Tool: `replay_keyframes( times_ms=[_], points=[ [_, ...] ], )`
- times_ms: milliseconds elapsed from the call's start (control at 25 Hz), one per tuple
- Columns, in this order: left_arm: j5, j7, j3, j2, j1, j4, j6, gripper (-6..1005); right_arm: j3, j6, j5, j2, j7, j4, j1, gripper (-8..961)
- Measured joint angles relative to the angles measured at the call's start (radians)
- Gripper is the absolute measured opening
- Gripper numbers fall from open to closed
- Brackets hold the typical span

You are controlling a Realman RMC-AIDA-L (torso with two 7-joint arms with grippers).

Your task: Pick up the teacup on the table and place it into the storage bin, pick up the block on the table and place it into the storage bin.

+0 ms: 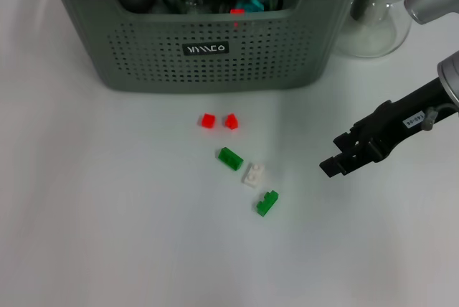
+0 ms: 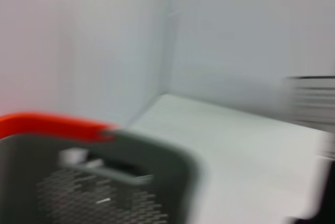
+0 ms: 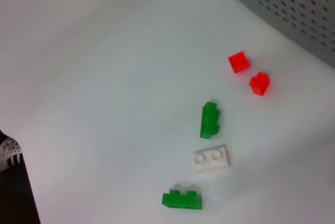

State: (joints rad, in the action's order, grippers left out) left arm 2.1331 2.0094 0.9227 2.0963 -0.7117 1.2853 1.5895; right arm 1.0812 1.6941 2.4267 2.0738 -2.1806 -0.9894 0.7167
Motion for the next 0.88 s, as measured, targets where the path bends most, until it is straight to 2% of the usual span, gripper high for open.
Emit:
replay_keyframes(
  times_ms=[40,200,280,400,600,880],
  points=[
    [-0.049,-0.061,0.0,0.008,0.041,0.043,0.068,871,-0.002,0.0,0.0,-0.001,0.0,0.0,-0.001,684],
    [-0.115,-0.187,0.005,0.033,0.13,0.128,0.221,880,-0.004,-0.002,0.0,-0.003,0.0,0.0,-0.001,685],
    [-0.115,-0.235,0.012,0.049,0.157,0.141,0.294,880,-0.004,-0.007,0.0,-0.003,0.001,0.0,-0.001,686],
    [-0.09,-0.26,0.045,0.06,0.173,0.125,0.337,879,-0.004,-0.009,0.0,-0.003,0.001,0.004,0.0,686],
    [0.012,-0.264,0.152,0.071,0.186,0.085,0.285,878,-0.004,-0.011,0.0,-0.003,0.001,0.014,0.005,686],
    [0.137,-0.267,0.325,0.074,0.179,0.037,0.155,878,0.0,-0.015,0.0,-0.003,-0.002,0.014,0.006,685]
  ],
)
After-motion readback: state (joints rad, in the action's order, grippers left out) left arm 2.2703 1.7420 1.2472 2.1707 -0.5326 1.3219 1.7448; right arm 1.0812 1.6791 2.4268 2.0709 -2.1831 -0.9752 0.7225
